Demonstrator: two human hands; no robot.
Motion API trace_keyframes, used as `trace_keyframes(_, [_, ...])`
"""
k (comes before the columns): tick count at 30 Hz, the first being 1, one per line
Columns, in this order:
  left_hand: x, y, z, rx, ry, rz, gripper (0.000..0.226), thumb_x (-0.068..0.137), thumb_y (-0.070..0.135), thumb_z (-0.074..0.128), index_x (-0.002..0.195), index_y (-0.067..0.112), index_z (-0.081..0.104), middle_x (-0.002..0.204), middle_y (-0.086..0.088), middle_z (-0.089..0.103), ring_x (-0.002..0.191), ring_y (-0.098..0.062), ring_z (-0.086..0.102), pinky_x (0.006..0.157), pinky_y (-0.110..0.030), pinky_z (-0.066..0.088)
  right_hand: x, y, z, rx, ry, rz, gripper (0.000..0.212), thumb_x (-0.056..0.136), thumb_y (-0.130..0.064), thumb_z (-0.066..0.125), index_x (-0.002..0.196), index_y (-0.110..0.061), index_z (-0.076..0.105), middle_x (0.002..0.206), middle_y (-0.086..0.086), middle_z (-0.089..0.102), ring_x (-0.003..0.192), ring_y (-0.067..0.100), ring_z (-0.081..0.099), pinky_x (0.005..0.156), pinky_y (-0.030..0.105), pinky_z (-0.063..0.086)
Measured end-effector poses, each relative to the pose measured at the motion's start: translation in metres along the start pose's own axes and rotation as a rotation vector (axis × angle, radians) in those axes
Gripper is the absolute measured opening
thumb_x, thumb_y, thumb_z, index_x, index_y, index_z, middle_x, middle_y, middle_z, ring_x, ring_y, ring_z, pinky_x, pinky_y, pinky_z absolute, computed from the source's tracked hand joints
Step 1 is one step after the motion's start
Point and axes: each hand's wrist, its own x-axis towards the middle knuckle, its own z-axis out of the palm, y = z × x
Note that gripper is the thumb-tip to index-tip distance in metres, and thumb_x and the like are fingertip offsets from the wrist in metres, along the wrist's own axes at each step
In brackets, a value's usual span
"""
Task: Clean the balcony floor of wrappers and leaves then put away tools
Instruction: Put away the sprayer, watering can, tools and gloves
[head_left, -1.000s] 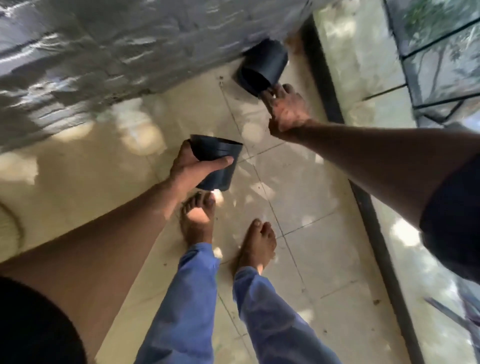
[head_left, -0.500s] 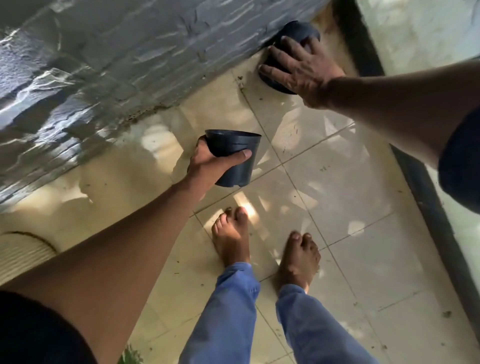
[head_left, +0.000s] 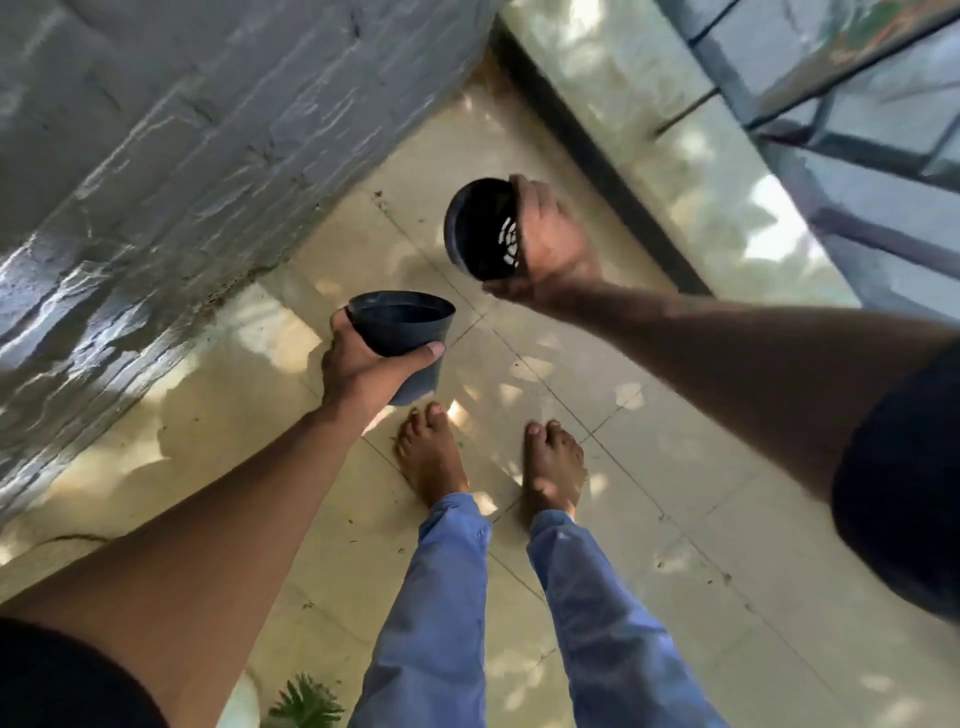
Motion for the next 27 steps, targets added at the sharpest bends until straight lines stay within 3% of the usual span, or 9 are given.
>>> trace_keyframes(3, [-0.027,0.013,-0.007,0.12,-0.037,0.097,0.126,0.046,0.059,0.093,0.147,0.026,0.026,0.144,-0.002,0.052,0.133,-0.03,0.051,0.11,-0.045,0.045,0.007,0.016,-0.026,0.251,-0.048,0.059,0.022,0.099,-0.04,0.041,0.117,-0.03,0.047,0.12,0.003,0.054,0.108,0.032,0.059,0.091,0.04,0.049])
trace_keyframes(4, [-0.038,0.022,-0.01,0.162,-0.03,0.13,0.125,0.051,0.055,0.095,0.149,0.026,0.023,0.145,-0.002,0.052,0.133,-0.03,0.051,0.11,-0.045,0.045,-0.008,0.015,-0.037,0.181,-0.011,-0.005,0.024,0.099,-0.042,0.037,0.115,-0.028,0.047,0.119,0.005,0.055,0.111,0.034,0.059,0.092,0.04,0.047])
trace_keyframes(7, [-0.062,0.04,-0.014,0.255,-0.016,0.217,0.129,0.054,0.057,0.094,0.153,0.029,0.016,0.148,-0.003,0.052,0.132,-0.032,0.053,0.108,-0.047,0.045,-0.081,-0.063,-0.165,0.212,-0.122,-0.097,0.078,0.079,-0.066,0.019,0.132,-0.019,0.052,0.135,0.012,0.052,0.13,0.035,0.048,0.101,0.038,0.035])
trace_keyframes(8, [-0.069,0.046,-0.014,0.299,-0.019,0.242,0.131,0.054,0.057,0.094,0.154,0.03,0.014,0.148,-0.004,0.051,0.132,-0.033,0.053,0.108,-0.048,0.045,-0.088,-0.078,-0.203,0.309,-0.055,-0.12,0.09,0.077,-0.069,0.03,0.145,-0.012,0.043,0.141,0.014,0.046,0.132,0.034,0.044,0.104,0.037,0.035])
trace_keyframes(10, [-0.085,0.061,-0.014,0.347,-0.012,0.314,0.129,0.057,0.054,0.094,0.154,0.031,0.013,0.149,-0.007,0.051,0.132,-0.035,0.052,0.108,-0.048,0.044,-0.1,-0.094,-0.27,0.456,0.233,-0.2,0.114,0.07,-0.06,0.078,0.158,-0.014,0.02,0.145,0.013,0.038,0.131,0.033,0.044,0.106,0.038,0.042])
trace_keyframes(12, [-0.101,0.075,-0.01,0.392,-0.013,0.368,0.124,0.057,0.055,0.093,0.152,0.033,0.016,0.146,-0.008,0.053,0.131,-0.038,0.053,0.107,-0.048,0.045,-0.111,-0.085,-0.279,0.565,0.3,-0.164,0.13,0.061,-0.052,0.093,0.159,-0.018,0.014,0.143,0.012,0.035,0.13,0.033,0.045,0.106,0.039,0.046])
trace_keyframes(18, [-0.142,0.093,0.015,0.504,-0.063,0.537,0.115,0.05,0.064,0.091,0.144,0.035,0.031,0.131,-0.005,0.065,0.121,-0.034,0.061,0.097,-0.041,0.049,-0.148,-0.037,-0.265,0.776,0.393,0.063,0.117,0.059,-0.05,0.095,0.147,-0.015,0.028,0.136,0.014,0.038,0.122,0.032,0.049,0.104,0.041,0.051])
trace_keyframes(24, [-0.172,0.081,0.067,0.568,-0.137,0.6,0.119,0.041,0.075,0.087,0.141,0.029,0.04,0.124,-0.004,0.065,0.119,-0.029,0.062,0.1,-0.04,0.053,-0.173,0.028,-0.234,0.915,0.521,0.125,0.109,0.053,-0.053,0.094,0.139,-0.015,0.039,0.133,0.006,0.046,0.119,0.012,0.045,0.101,0.025,0.046])
trace_keyframes(27, [-0.193,0.054,0.104,0.586,-0.133,0.649,0.115,0.043,0.075,0.086,0.139,0.031,0.041,0.125,-0.005,0.062,0.119,-0.03,0.06,0.099,-0.041,0.052,-0.191,0.075,-0.206,0.94,0.567,0.187,0.107,0.052,-0.054,0.094,0.137,-0.013,0.042,0.128,0.005,0.052,0.118,0.018,0.051,0.098,0.033,0.05])
